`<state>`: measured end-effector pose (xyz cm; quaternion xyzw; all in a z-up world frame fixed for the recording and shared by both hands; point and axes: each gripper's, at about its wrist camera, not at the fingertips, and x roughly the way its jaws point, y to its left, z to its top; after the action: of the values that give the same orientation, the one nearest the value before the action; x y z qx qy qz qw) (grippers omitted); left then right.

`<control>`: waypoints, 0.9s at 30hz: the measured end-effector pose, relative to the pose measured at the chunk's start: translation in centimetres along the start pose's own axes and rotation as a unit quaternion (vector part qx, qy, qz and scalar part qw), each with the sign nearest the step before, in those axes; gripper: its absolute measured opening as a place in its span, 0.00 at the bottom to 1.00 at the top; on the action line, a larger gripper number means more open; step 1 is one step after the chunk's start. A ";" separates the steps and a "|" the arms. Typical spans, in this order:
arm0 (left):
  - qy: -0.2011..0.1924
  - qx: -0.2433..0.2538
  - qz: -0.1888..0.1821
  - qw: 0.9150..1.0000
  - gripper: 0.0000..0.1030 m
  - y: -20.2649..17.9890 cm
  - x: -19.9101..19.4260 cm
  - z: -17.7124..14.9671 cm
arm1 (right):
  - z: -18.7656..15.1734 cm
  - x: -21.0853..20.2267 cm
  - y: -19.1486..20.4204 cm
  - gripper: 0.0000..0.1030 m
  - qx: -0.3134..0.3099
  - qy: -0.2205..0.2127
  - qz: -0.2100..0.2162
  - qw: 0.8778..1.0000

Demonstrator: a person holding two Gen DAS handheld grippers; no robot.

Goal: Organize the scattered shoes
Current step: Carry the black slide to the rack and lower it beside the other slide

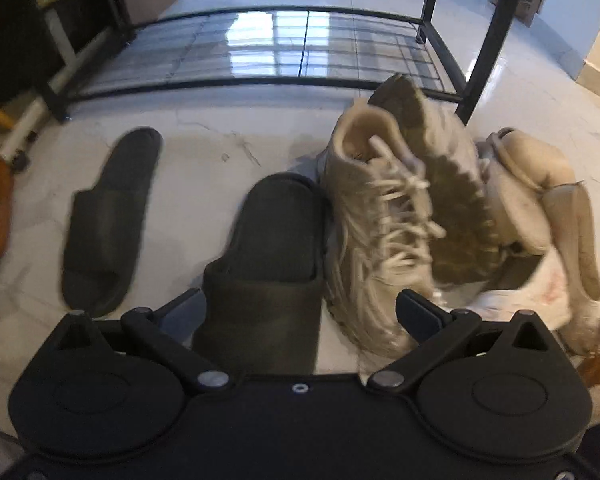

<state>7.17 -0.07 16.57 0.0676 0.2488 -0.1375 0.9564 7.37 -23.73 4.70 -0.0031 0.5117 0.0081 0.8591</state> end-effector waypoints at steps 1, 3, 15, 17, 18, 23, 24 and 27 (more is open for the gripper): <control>0.020 -0.006 0.002 1.000 0.99 -0.1 0.7 -0.2 | -0.3 1.1 0.4 1.00 0.009 0.002 0.001 1.000; 0.073 -0.023 0.006 0.997 0.99 -0.4 2.4 -0.3 | -0.7 2.5 1.0 1.00 0.013 0.011 0.001 1.000; 0.230 -0.107 0.011 0.967 0.99 2.1 5.8 -2.4 | -1.6 7.2 3.1 1.00 0.005 0.044 -0.002 0.999; 0.233 -0.116 0.021 0.965 0.99 2.6 5.6 -2.4 | -1.8 7.5 3.6 1.00 0.009 0.043 -0.014 0.999; 0.233 -0.120 0.027 0.965 0.99 2.9 5.5 -2.4 | -1.9 7.5 3.9 1.00 0.011 0.041 -0.023 0.999; 0.224 -0.151 0.056 0.961 0.99 5.3 4.8 -2.3 | -1.9 7.7 4.7 1.00 0.011 0.041 -0.045 0.998; 0.222 -0.162 0.061 0.960 0.99 5.9 4.6 -2.1 | -1.8 7.6 4.8 1.00 0.013 0.040 -0.043 0.998; 0.218 -0.192 0.072 0.954 0.99 7.4 3.9 -2.0 | -1.2 7.0 5.4 0.99 0.023 0.028 -0.020 0.999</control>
<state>11.78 6.51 13.39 -0.0710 0.4673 0.0003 0.8812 9.53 -18.24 -2.02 0.0064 0.5355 -0.0210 0.8442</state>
